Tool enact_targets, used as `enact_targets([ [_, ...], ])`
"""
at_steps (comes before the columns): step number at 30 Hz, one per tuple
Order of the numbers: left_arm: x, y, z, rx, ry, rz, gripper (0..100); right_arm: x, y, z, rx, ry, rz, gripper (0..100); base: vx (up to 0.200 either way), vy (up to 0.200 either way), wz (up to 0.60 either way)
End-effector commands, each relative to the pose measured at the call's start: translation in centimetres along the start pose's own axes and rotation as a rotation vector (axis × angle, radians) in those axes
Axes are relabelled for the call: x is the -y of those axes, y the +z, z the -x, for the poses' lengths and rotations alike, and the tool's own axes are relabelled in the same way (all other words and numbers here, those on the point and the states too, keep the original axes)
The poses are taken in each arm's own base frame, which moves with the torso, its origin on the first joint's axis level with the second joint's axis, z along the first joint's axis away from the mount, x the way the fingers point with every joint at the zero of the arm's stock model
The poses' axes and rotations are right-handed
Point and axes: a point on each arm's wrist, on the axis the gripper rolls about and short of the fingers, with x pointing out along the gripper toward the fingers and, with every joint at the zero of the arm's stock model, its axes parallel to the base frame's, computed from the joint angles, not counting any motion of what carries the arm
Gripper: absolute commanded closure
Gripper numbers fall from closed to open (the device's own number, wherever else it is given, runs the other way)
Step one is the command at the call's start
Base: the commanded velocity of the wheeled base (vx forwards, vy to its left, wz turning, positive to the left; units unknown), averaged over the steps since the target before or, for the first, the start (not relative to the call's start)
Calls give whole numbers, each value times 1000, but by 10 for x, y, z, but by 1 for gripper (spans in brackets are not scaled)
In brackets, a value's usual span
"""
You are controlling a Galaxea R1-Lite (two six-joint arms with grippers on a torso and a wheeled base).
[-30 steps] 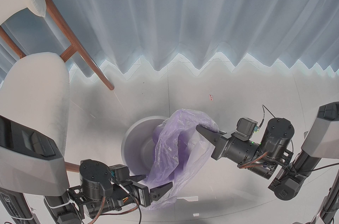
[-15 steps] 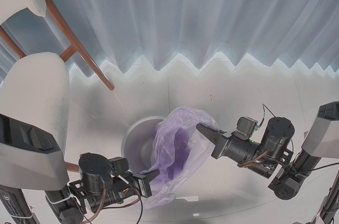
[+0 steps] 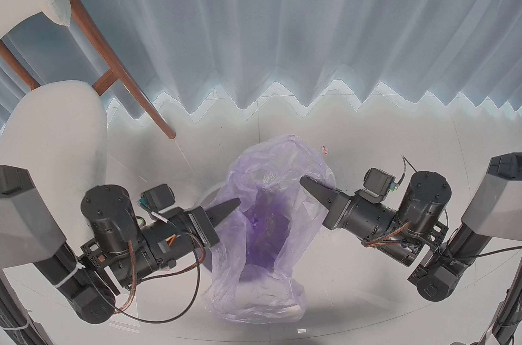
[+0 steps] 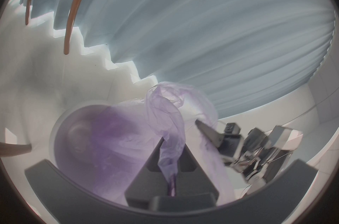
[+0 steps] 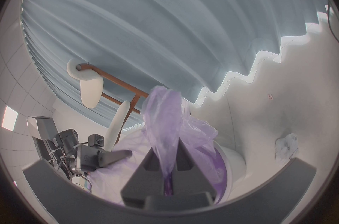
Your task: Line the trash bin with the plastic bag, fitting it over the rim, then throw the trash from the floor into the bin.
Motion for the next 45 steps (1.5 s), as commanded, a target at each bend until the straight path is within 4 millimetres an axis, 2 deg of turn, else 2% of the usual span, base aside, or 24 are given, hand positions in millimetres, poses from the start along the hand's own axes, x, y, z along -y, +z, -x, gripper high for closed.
enact_targets([
  [1,8,22,5,69,-57,18,100,-1,2,-2,19,13,-5,100,0,0,0],
  [6,8,30,5,102,-58,33,100,0,1,-2,14,10,-6,100,0,0,0],
  [15,-16,26,37,-35,-68,55,100,8,-12,-4,-31,-14,-8,100,0,0,0],
  [21,-23,17,34,-85,-57,70,100,18,-27,-8,-71,-41,-12,100,0,0,0],
  [28,-42,-9,20,-187,3,105,100,27,-41,-12,-111,-65,-20,100,0,0,0],
  [34,-59,-26,17,-255,50,11,100,35,-52,-16,-142,-82,-25,100,0,0,0],
  [38,-58,-30,20,-272,55,5,100,35,-55,-16,-150,-84,-26,100,0,0,0],
  [40,-53,-33,27,-294,48,7,100,35,-55,-15,-151,-85,-25,100,200,0,0],
  [45,-51,-34,27,-297,45,3,100,35,-56,-15,-154,-86,-26,100,200,0,0],
])
